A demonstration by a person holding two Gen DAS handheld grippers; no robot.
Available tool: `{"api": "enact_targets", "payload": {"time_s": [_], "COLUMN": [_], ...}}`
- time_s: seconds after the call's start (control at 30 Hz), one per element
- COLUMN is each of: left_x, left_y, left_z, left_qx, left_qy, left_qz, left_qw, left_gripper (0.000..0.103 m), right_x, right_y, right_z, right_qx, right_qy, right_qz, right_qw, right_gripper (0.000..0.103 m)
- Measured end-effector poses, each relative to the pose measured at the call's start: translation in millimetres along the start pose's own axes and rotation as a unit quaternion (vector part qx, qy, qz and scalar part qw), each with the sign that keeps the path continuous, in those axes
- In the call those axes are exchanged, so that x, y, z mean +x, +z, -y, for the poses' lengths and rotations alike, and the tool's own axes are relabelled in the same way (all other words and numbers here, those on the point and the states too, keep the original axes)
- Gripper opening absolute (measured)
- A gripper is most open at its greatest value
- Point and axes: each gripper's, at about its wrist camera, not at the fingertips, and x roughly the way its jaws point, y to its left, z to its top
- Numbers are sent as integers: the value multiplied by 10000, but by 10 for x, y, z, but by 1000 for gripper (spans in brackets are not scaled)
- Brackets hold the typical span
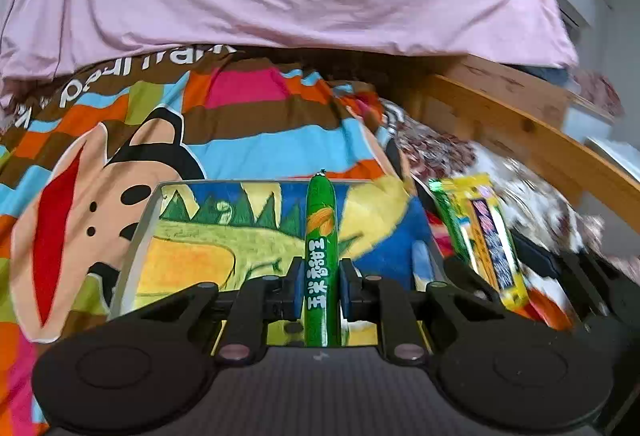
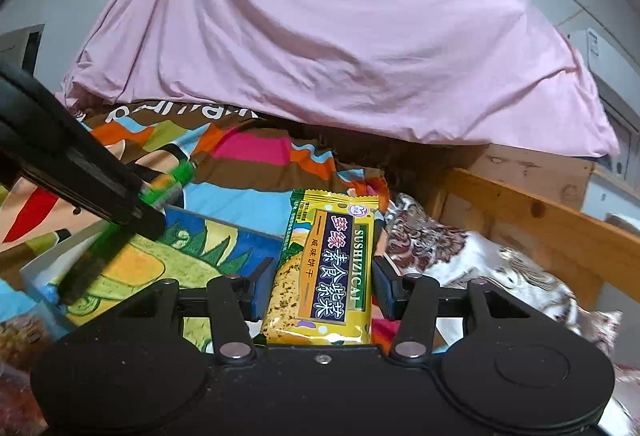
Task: Organize snacks
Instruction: 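Carry the green stick and yellow bar into the dinosaur tray with both tools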
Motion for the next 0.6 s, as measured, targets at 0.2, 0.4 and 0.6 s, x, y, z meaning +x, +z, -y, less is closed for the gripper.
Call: {"api": "enact_targets", "payload": {"time_s": [0.2,0.4,0.6], "left_x": [625,1116,1381], "left_y": [61,-9,-131], "left_z": [-93,-113,-61], "left_qx": [-357,-512,-460], "left_qy": [249,301,293], "left_qz": [-170,-562,-868], "left_qw": [9989,9967,9947], "left_gripper": [19,19,19], "right_x": [382,646,727], "right_y": [-9,-242,-308], "right_z": [112,99,181], "right_qx": [91,121,437], "right_qy": [550,766,782], "right_qz": [-627,-1293,-1417], "right_qw": [9965,9886,9858], "right_gripper": [53,53,53]}}
